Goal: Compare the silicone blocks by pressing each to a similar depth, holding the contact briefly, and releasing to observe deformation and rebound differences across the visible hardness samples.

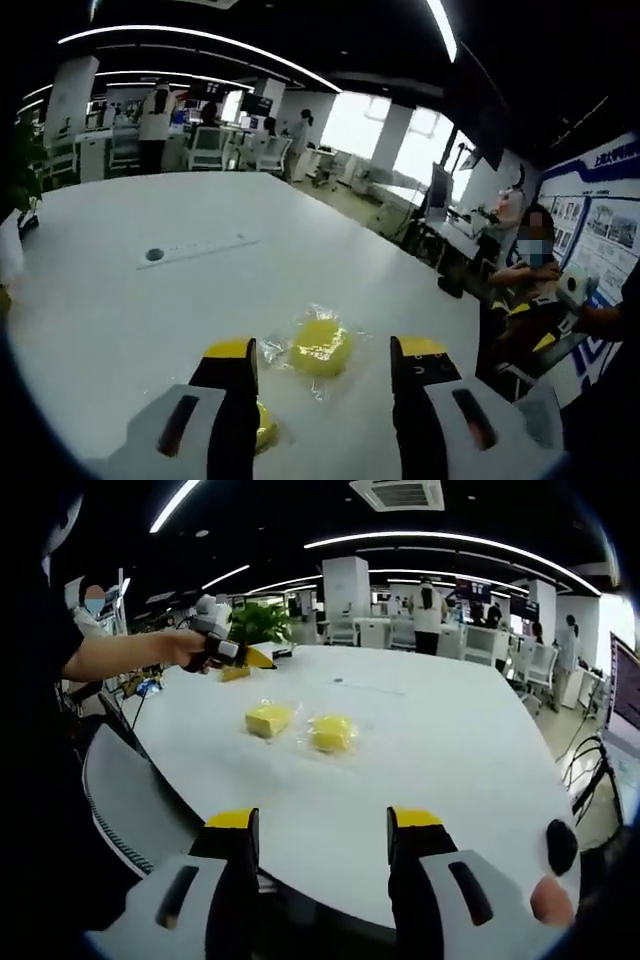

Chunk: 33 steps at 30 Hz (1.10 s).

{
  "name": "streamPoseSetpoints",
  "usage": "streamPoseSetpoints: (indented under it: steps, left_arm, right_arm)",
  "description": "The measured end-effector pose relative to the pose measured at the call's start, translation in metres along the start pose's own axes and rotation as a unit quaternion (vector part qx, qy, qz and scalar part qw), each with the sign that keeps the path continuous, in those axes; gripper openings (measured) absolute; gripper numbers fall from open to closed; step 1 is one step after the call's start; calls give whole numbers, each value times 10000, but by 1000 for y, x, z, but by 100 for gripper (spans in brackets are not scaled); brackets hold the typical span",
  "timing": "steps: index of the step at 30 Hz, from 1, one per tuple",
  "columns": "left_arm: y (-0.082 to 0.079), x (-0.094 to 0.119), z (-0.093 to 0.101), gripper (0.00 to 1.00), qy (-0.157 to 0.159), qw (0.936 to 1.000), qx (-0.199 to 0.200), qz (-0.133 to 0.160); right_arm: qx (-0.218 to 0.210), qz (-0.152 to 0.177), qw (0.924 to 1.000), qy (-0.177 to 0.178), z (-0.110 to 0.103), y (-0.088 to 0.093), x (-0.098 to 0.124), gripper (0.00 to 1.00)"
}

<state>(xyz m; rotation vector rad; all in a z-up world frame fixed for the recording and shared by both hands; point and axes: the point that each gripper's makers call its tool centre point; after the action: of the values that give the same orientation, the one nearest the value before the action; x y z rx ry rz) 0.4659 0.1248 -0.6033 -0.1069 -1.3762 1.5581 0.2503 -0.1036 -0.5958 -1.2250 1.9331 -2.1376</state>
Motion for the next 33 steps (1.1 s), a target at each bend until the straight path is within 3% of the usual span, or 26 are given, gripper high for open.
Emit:
streamPoseSetpoints:
  steps: [8,14,22,33]
  left_arm:
    - [24,-39,-11,50,-66,9980,423,-466]
    - [33,-62,-13,49,-12,9952,808,-547]
    - [48,-84,-28,51,-321,9889,1240,-757]
    - [48,-102,-43,45,-550,9760,2043,-520]
  right_arm:
    - [-34,-87,9999,123,9,5,2,47]
    - [-49,-107,9998,164,11,6,2,47]
    - [-15,-98,9997,212,13,4,2,47]
    - [21,-56,9996,293,19,0,2,46]
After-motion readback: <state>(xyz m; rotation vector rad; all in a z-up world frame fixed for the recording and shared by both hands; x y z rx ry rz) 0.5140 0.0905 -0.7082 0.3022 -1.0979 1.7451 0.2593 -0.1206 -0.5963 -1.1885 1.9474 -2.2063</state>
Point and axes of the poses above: the point that each gripper's makers call its tool centre point, and the gripper's own axes: x roughly backward along the fingers, z roughly to its right, y roughly out of its underside, and after that the axes turned 4 degrees about -z, right-handed
